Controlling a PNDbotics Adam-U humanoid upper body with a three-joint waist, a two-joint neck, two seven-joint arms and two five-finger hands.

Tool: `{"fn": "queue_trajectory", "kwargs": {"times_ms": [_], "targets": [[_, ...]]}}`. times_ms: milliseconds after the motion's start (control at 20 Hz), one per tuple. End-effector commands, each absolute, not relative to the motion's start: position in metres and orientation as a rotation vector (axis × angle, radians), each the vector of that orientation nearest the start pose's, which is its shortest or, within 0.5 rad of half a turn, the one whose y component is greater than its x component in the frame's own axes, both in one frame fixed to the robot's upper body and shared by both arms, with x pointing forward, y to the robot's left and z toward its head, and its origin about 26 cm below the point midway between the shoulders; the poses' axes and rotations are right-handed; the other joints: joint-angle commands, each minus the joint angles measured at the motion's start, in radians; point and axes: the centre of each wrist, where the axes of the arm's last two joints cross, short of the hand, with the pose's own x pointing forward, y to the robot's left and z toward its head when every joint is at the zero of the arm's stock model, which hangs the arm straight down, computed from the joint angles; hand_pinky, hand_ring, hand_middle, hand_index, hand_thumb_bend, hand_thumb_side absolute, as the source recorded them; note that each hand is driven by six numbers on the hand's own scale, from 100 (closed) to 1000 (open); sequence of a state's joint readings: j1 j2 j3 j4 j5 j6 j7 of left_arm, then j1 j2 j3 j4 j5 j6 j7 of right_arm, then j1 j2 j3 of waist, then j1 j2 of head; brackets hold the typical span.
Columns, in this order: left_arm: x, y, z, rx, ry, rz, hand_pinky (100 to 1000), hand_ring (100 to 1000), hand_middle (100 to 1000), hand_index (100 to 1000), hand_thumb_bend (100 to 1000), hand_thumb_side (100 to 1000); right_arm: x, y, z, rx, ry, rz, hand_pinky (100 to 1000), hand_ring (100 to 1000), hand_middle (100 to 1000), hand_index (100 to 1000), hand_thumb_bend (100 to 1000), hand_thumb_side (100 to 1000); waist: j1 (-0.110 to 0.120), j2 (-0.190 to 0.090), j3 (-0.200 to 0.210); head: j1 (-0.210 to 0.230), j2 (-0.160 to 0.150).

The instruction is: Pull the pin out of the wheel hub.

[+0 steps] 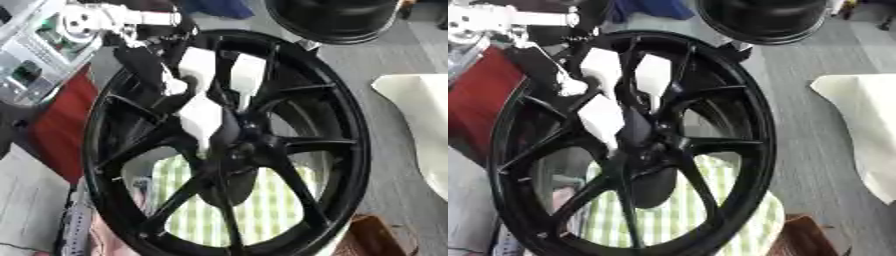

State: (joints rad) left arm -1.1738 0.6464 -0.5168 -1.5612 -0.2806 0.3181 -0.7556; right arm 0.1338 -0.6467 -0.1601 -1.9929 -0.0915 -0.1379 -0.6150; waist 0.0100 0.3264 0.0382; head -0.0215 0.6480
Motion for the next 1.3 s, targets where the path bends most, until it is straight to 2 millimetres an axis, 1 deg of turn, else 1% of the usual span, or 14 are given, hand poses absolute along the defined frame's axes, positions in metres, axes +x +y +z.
{"fn": "queue_trajectory", "kwargs": {"times_ms": [50, 200, 350, 450, 600, 800, 900, 1000, 1050, 1100, 1150, 1200, 1250, 1300], "targets": [[0.364, 0.17, 0.393, 0.539, -1.606, -1.692, 752, 478, 332, 443, 100, 143, 0.235, -0.38, 0.154, -0.851, -2.121, -0.095, 543, 608, 534, 578, 100, 228, -0.003, -0.024, 0.002, -0.005, -0.003], [0.358, 0.183, 0.41, 0.549, -1.658, -1.65, 754, 474, 330, 444, 100, 152, 0.234, -0.381, 0.153, -0.855, -2.119, -0.095, 543, 608, 534, 578, 100, 226, -0.005, -0.026, 0.008, -0.011, -0.001], [0.351, 0.208, 0.423, 0.567, -1.711, -1.565, 763, 474, 328, 446, 100, 167, 0.233, -0.382, 0.152, -0.866, -2.116, -0.095, 544, 608, 534, 578, 100, 224, -0.007, -0.028, 0.018, -0.02, 0.0], [0.346, 0.235, 0.429, 0.601, -1.741, -1.471, 769, 473, 329, 449, 100, 178, 0.231, -0.384, 0.151, -0.879, -2.113, -0.099, 545, 608, 535, 578, 100, 222, -0.008, -0.029, 0.027, -0.03, 0.003], [0.337, 0.287, 0.432, 0.678, -1.75, -1.293, 778, 474, 334, 461, 100, 202, 0.228, -0.387, 0.15, -0.902, -2.114, -0.111, 546, 608, 535, 579, 100, 217, -0.011, -0.03, 0.04, -0.045, 0.005], [0.328, 0.353, 0.421, 0.728, -1.713, -1.07, 791, 486, 354, 487, 100, 210, 0.225, -0.391, 0.15, -0.932, -2.118, -0.121, 548, 609, 536, 581, 100, 210, -0.019, -0.035, 0.055, -0.055, 0.005], [0.325, 0.377, 0.412, 0.747, -1.689, -1.002, 805, 505, 382, 519, 100, 213, 0.224, -0.393, 0.15, -0.944, -2.12, -0.128, 549, 609, 537, 581, 100, 207, -0.024, -0.037, 0.062, -0.057, 0.004], [0.323, 0.393, 0.403, 0.747, -1.673, -0.976, 822, 531, 433, 576, 100, 203, 0.223, -0.394, 0.15, -0.95, -2.122, -0.134, 550, 609, 537, 582, 100, 206, -0.03, -0.039, 0.067, -0.057, 0.004], [0.321, 0.399, 0.4, 0.745, -1.666, -0.975, 824, 535, 439, 583, 100, 207, 0.223, -0.395, 0.151, -0.951, -2.123, -0.135, 550, 609, 537, 582, 100, 206, -0.032, -0.04, 0.069, -0.057, 0.004], [0.32, 0.404, 0.395, 0.739, -1.658, -0.98, 845, 575, 501, 656, 100, 244, 0.223, -0.395, 0.151, -0.952, -2.124, -0.136, 550, 609, 537, 582, 100, 205, -0.035, -0.041, 0.072, -0.057, 0.005], [0.319, 0.408, 0.392, 0.737, -1.652, -0.989, 850, 585, 516, 671, 100, 250, 0.223, -0.395, 0.151, -0.953, -2.124, -0.137, 550, 609, 537, 582, 100, 205, -0.038, -0.042, 0.074, -0.057, 0.005], [0.317, 0.411, 0.388, 0.736, -1.646, -1.002, 868, 637, 589, 733, 100, 281, 0.223, -0.396, 0.151, -0.954, -2.124, -0.138, 550, 608, 537, 581, 100, 204, -0.041, -0.043, 0.077, -0.059, 0.004], [0.316, 0.415, 0.385, 0.739, -1.64, -1.012, 874, 653, 610, 748, 100, 289, 0.222, -0.396, 0.151, -0.954, -2.124, -0.139, 550, 608, 537, 581, 100, 204, -0.043, -0.044, 0.079, -0.059, 0.004], [0.315, 0.418, 0.383, 0.747, -1.636, -1.017, 911, 746, 726, 821, 100, 353, 0.222, -0.396, 0.151, -0.954, -2.123, -0.141, 549, 608, 537, 581, 100, 204, -0.046, -0.045, 0.081, -0.061, 0.003]]}}
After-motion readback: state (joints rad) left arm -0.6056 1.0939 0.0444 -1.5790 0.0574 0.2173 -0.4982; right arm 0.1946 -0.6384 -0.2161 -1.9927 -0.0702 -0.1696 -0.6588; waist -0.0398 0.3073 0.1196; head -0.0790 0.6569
